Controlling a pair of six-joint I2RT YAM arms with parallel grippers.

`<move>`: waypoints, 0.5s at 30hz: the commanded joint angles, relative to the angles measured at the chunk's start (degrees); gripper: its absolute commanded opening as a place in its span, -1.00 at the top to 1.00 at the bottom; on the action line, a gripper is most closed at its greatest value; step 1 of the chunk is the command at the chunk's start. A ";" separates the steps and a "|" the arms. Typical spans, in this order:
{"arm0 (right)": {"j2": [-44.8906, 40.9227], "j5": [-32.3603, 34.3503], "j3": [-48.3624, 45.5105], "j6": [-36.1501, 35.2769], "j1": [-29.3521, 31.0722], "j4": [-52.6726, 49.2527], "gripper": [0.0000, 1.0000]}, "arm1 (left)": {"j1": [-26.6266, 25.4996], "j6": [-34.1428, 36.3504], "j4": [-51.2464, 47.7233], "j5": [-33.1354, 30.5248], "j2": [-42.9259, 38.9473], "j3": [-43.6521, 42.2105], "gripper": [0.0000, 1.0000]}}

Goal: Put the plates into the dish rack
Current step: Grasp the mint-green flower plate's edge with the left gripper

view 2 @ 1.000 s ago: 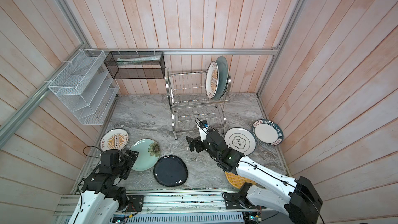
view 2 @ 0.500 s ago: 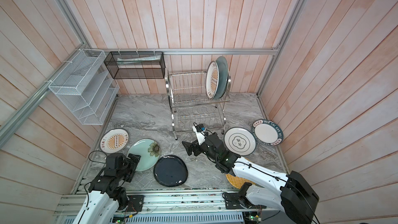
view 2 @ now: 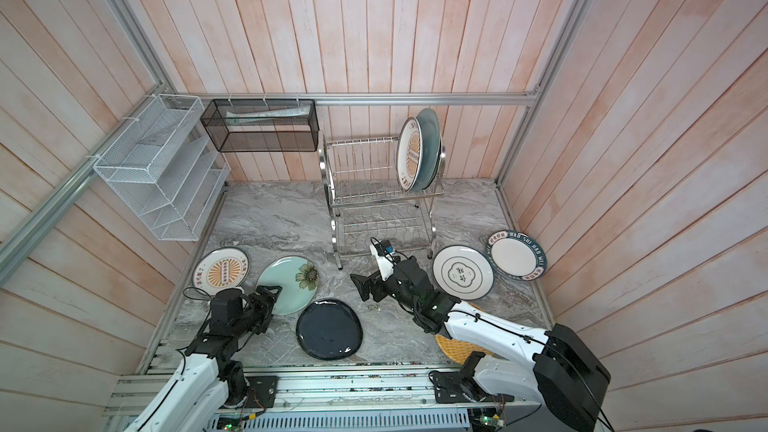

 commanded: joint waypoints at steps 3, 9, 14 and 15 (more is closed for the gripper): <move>-0.02 -1.09 -1.17 -0.23 0.17 2.18 -0.96 | 0.16 2.19 10.75 4.95 11.26 -1.55 -0.72; 0.37 -0.99 -1.18 -0.33 0.17 2.10 -0.95 | 0.16 2.00 19.29 5.92 21.97 -0.27 -0.58; 0.21 -0.62 -0.95 -0.41 0.21 1.53 -0.95 | 0.25 -0.07 21.81 5.11 25.56 -0.83 -0.38; 0.13 -0.66 -0.93 -0.48 0.18 1.39 -0.95 | 0.25 -0.23 21.65 5.00 25.90 -0.69 -0.35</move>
